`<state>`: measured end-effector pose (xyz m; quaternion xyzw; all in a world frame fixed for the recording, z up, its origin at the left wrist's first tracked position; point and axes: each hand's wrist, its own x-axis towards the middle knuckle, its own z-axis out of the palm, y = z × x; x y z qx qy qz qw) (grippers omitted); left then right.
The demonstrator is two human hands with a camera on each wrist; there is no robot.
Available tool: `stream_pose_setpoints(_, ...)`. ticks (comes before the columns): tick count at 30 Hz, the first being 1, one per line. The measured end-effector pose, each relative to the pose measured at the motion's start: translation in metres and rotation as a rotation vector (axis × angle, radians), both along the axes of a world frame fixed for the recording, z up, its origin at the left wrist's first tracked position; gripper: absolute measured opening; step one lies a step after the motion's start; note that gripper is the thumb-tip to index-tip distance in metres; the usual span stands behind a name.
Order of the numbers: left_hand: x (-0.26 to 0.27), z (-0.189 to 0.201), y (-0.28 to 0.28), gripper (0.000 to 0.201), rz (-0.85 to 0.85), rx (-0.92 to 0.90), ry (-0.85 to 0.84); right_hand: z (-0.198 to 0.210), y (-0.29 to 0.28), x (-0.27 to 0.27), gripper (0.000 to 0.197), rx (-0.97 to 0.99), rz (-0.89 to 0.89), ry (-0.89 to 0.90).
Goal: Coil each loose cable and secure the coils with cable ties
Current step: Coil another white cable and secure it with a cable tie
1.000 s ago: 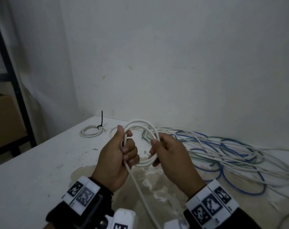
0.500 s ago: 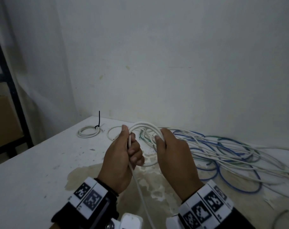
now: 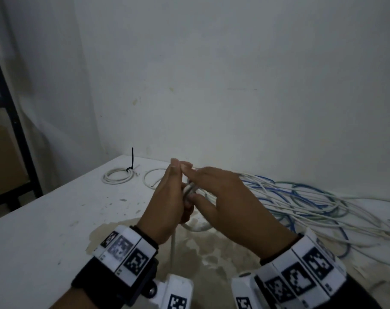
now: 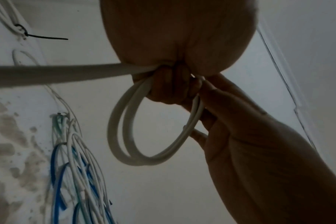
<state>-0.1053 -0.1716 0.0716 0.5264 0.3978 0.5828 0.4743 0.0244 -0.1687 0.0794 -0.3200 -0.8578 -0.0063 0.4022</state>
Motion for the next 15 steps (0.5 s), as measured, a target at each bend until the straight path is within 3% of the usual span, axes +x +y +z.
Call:
stream_pose_setpoints(5,-0.002,0.008,0.002,0.064,-0.006,0.123,0.166,0.009,-0.001,0.006,0.020,0.012,0.014,0.010)
stream_pose_setpoints(7,-0.003,0.008,0.002,0.058,-0.004,0.171,0.279,0.009,0.001,0.014,0.017,0.071,-0.074,0.121)
stream_pose_setpoints(9,-0.003,0.006,0.003,0.051,-0.036,0.172,0.289,0.009,0.001,0.024,0.017,0.049,-0.136,0.242)
stream_pose_setpoints(11,-0.001,0.003,0.008,0.041,-0.028,0.200,0.299,0.008,-0.003,0.032,0.015,-0.127,-0.138,0.305)
stream_pose_setpoints(15,0.000,0.003,0.016,0.027,0.042,0.440,0.541,0.018,-0.017,0.043,0.016,-0.796,0.053,0.426)
